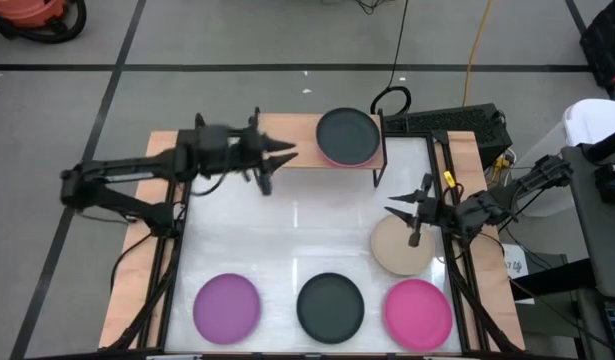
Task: Place and stack plates onto a shelf
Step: Put the gray plate on the shelf
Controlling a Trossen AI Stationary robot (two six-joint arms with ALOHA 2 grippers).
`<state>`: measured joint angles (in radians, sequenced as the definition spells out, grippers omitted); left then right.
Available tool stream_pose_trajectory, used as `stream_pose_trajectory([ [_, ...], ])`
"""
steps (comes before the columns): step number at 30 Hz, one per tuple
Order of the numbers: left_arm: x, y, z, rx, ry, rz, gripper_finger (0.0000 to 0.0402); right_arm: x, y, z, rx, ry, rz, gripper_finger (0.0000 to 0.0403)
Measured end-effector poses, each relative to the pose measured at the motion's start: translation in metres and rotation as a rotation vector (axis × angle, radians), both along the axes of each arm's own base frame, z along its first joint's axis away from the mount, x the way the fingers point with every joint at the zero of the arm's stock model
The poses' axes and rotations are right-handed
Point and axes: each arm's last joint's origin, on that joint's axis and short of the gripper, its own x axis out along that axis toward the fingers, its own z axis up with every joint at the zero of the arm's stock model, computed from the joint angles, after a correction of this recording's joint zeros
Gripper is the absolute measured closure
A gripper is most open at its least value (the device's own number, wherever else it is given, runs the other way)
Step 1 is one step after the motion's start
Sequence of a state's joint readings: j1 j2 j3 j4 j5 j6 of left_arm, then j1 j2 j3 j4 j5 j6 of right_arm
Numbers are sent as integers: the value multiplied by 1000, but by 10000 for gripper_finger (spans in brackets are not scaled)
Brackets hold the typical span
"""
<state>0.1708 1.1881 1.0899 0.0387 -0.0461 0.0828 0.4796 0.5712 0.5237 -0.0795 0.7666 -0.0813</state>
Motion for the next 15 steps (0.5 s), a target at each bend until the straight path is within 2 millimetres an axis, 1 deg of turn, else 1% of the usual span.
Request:
stream_pose_trajectory([
  [4, -23, -11, -44, -61, -138, -27, 296, 12, 3, 6, -1, 26, -18, 293],
  [7, -35, -17, -70, -94, -229, -46, 296, 25, 7, 8, -22, 76, -30, 293],
  [11, -43, -24, -94, -115, -310, -79, 296, 42, 13, 3, -15, 184, -7, 293],
  [13, -45, -26, -101, -115, -324, -88, 296, 48, 17, -1, 38, 246, 24, 293],
  [15, -46, -27, -105, -120, -317, -93, 296, 52, 20, -10, 100, 318, 44, 293],
])
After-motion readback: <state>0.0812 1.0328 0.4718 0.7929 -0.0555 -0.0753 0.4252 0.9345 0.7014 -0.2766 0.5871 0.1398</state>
